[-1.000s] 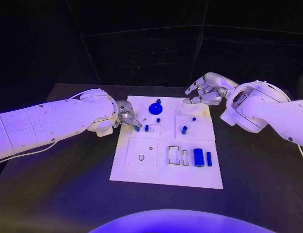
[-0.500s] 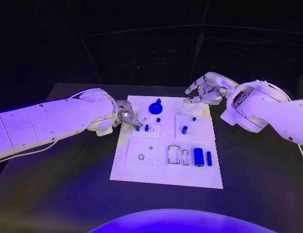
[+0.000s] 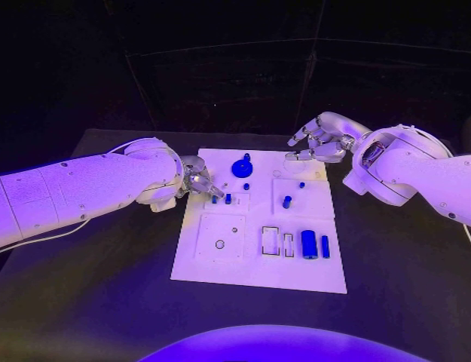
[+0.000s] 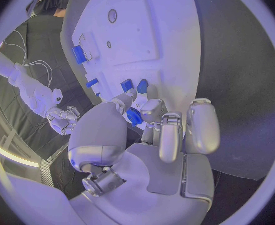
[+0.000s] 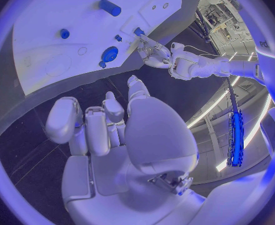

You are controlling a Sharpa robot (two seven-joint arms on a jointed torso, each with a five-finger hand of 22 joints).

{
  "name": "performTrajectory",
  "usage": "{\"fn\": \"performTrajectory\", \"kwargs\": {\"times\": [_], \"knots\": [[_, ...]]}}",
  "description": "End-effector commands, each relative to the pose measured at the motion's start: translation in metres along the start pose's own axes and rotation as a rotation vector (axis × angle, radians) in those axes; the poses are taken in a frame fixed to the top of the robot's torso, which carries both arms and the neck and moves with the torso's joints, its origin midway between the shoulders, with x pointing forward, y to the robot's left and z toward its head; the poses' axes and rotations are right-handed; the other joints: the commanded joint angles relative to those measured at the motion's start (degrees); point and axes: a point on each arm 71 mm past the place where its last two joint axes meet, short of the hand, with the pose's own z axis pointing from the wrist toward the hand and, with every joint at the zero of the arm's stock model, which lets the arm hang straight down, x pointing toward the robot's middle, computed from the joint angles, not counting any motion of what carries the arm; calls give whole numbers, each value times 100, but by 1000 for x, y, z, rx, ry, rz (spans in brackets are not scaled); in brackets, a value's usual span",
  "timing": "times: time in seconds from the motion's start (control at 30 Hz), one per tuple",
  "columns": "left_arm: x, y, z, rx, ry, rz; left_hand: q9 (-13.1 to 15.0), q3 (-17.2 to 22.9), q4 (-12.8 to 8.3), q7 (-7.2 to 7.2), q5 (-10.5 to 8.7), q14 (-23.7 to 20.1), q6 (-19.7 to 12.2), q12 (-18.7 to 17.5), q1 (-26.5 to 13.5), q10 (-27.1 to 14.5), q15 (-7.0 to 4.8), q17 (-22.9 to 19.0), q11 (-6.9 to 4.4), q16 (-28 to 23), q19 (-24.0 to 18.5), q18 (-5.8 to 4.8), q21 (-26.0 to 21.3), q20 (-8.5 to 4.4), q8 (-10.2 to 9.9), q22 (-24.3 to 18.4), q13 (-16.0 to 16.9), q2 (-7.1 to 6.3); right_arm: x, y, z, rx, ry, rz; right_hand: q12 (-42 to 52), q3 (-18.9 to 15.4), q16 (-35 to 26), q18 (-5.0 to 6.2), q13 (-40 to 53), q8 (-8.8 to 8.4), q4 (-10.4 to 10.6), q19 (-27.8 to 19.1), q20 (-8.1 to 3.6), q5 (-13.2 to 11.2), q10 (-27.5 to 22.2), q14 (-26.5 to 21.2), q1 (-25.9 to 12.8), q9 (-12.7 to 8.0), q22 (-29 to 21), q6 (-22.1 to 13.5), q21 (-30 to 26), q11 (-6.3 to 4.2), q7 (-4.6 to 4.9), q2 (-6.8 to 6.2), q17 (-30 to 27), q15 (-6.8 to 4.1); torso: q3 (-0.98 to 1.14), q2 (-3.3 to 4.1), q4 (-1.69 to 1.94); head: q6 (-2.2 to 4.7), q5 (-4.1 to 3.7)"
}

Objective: Assemble the parts on the task board

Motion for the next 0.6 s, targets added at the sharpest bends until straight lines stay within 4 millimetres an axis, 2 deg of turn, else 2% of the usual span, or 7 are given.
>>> {"fn": "performTrajectory", "kwargs": {"times": [0.03, 0.2, 0.27, 0.3, 0.33, 0.47, 0.6], "knots": [[-1, 0, -2, 9, -13, -8, -9, -51, 14, -16, -17, 605, 40, 35, -50, 50, -43, 1510, -3, 18, 28, -39, 14, -9, 21, -8, 1, -6, -1, 1, 0, -10, -1, 1, -2, -23, -24, 54, -3, 33, 2, -24, -19, 26, -40, 263, 37, -6, -5, -31, -37, 2, -3, 4, 0, -48, 0, 2, -3, 1, 2], [-6, 1, -5, 35, -59, -50, -20, -163, 59, -2, -14, 605, -15, -107, -49, -54, -42, 1510, 6, 18, -43, -5, -103, -9, -1, -151, -182, 5, -1, 1, 0, -8, -2, 1, -2, -23, -24, 54, -3, 33, 2, -24, -19, 26, -40, 263, 37, -6, -5, -31, -37, 2, -3, 4, 0, -48, 3, -2, -4, 8, -3], [-10, 0, -6, 70, -97, -80, -41, -288, 90, 60, -14, 559, -182, -670, -11, -472, -3, 1347, 59, -77, -332, 111, -553, 16, -58, -687, -888, -15, -1, 0, 0, -8, -3, 0, -2, -29, -24, 55, -4, 33, 11, -27, -19, 30, -41, 263, 28, -7, -12, -34, -41, 3, -2, 4, 1, -48, 5, -1, 0, 13, -5], [-12, -1, -6, 85, -114, -92, -70, -366, 113, 138, -3, 385, -357, -1321, 38, -985, 48, 818, 125, -418, -735, 251, -1183, 60, -127, -1405, -1658, -40, -1, 0, 0, -8, -3, 0, -4, -29, -24, 56, -5, 33, 12, -28, -19, 30, -42, 263, 27, -7, -16, -34, -44, 3, -2, 5, 0, -48, 6, 0, 2, 16, -7], [-14, -2, -7, 104, -132, -105, -93, -459, 164, 183, -1, 225, -505, -1577, 115, -1228, 115, 358, 229, -758, -1043, 362, -1721, 104, -164, -1971, -1918, -48, -1, 0, 0, -8, -3, 0, -4, -30, -25, 56, -6, 33, 12, -29, -19, 30, -43, 263, 27, -7, -19, -34, -45, 3, -2, 5, 0, -48, 6, 2, 3, 19, -12], [-19, -7, -8, 199, -178, -161, -174, -758, 306, 344, -12, 58, -838, -1756, 300, -1491, 206, -195, 325, -1217, -1307, 483, -2431, 201, -257, -2673, -2120, -126, -1, 0, 1, -7, -4, 0, -8, -32, -24, 58, -10, 32, 15, -33, -19, 31, -46, 263, 24, -7, -28, -36, -50, 3, -1, 5, 1, -47, 2, 4, -12, 12, -10], [-23, -14, -10, 310, -208, -196, -428, -1014, 355, 642, -6, -1113, -1315, -2267, 797, -2218, 461, -2768, 606, -3620, -1863, 589, -3689, 431, -531, -3699, -2556, -64, -2, 0, 1, -6, -6, 0, -8, -32, -24, 58, -10, 32, 15, -33, -19, 31, -46, 263, 24, -7, -28, -36, -50, 3, -1, 5, 1, -47, 7, 4, -3, 21, -20]]}}
